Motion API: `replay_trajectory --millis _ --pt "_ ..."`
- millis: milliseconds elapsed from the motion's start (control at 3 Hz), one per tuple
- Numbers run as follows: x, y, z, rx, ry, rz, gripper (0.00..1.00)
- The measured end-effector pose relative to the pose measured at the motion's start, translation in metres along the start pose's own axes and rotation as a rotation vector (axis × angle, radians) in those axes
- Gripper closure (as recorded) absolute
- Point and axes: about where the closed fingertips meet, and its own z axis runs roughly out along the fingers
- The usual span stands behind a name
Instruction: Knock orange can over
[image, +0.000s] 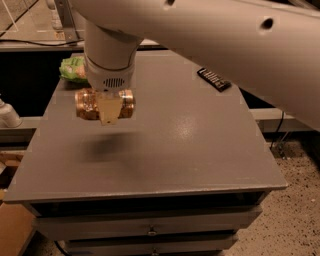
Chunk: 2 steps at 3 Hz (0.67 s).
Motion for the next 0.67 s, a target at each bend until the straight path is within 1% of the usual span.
replay_trajectory --millis 333,667 --pt "0.0110 0.0064 0.0164 -0.053 0.064 -0.051 1.00" --pt "0.0177 0.0099 0.0243 -0.070 0.100 -0.078 1.00"
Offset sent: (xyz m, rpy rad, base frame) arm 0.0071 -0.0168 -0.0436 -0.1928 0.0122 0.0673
